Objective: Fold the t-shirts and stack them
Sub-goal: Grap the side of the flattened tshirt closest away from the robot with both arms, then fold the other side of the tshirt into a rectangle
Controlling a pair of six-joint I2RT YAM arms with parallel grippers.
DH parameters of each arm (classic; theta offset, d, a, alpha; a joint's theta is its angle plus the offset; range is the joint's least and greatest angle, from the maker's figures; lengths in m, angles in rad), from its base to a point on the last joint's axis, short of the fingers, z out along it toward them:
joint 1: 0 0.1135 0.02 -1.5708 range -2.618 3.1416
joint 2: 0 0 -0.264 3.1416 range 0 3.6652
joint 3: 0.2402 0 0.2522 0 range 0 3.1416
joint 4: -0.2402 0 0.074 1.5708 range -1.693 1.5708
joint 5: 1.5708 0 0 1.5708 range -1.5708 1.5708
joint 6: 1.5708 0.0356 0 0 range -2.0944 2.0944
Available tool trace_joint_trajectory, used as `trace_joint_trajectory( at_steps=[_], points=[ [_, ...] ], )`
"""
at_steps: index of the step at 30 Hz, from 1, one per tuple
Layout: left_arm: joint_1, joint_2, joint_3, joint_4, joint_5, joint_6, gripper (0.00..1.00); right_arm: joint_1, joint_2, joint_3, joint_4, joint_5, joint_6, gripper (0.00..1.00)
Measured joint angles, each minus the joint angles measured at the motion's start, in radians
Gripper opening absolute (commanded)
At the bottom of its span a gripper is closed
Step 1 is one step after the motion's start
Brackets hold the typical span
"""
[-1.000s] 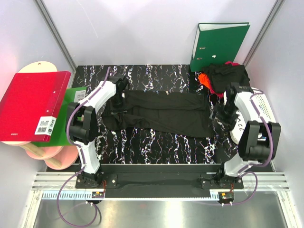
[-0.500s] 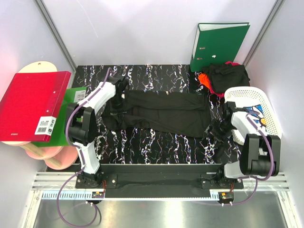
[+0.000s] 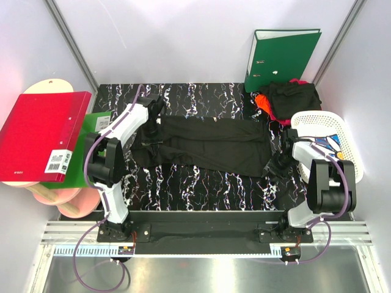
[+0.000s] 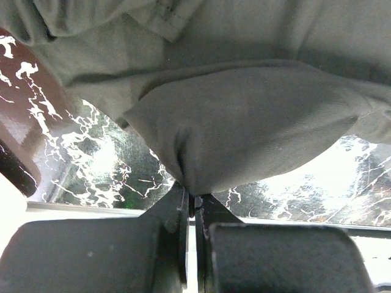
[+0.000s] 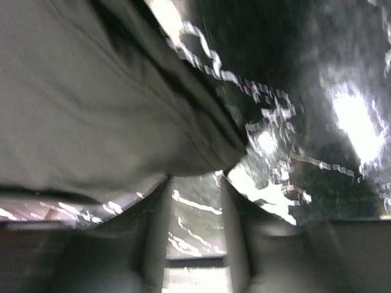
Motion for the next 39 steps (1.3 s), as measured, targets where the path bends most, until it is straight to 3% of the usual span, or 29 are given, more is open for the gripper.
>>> trace_joint_trajectory(
  at_steps=[8,27,31,39],
  points=[
    [0.002,0.000,0.018,-0.014,-0.001,0.003,0.00,0.008,0.075,0.055,0.006,0.001,-0.013,0.01],
    [0.043,-0.026,0.038,-0.045,-0.058,-0.021,0.00,-0.005,-0.007,0.247,-0.073,0.029,-0.043,0.00],
    [0.058,0.002,0.142,-0.061,-0.070,-0.028,0.00,-0.005,0.024,0.304,-0.084,0.031,-0.062,0.00],
    [0.065,0.167,0.427,-0.079,-0.101,-0.047,0.00,-0.005,0.241,0.446,-0.089,0.027,-0.107,0.00]
  ],
)
